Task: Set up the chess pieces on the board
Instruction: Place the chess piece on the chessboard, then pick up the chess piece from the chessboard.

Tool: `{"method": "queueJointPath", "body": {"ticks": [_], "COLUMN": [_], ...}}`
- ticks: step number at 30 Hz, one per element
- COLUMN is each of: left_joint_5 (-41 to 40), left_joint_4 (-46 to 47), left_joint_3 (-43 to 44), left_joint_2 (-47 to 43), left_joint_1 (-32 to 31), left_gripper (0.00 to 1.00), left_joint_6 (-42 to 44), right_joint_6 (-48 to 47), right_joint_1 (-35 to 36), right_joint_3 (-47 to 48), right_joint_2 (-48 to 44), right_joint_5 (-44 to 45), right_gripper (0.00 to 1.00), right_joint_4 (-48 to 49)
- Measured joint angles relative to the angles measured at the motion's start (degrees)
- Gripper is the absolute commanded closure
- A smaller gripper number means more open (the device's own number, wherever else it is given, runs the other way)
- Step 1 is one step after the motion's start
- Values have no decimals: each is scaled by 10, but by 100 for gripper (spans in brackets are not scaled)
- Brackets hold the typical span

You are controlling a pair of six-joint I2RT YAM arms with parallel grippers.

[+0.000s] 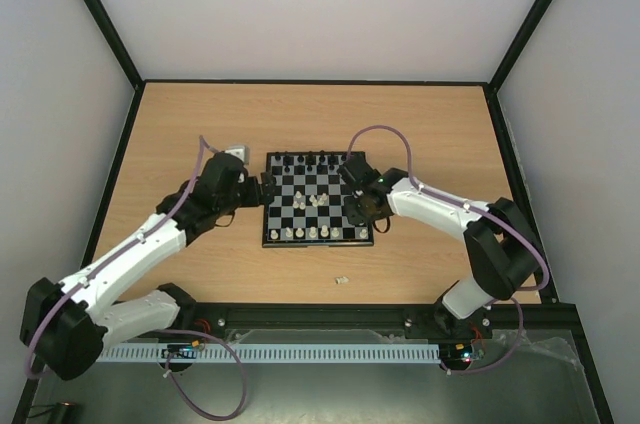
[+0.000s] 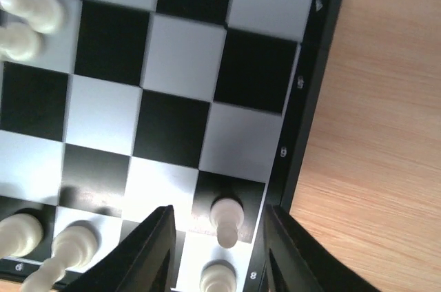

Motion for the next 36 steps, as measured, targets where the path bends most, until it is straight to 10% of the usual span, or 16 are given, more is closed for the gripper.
{"method": "queueJointPath", "body": {"ticks": [36], "left_joint_5": [-3], "left_joint_4": [11], "left_joint_3": [5], "left_joint_2": [115], "left_joint_1": [-53], "left_gripper": [1], "left_joint_6": [-2], "right_joint_6": [-42], "right_joint_1": [12], "right_joint_3": [197], "right_joint_2": [172], "right_joint_5": [-61], "right_gripper": [71], "right_joint_4": [35]}}
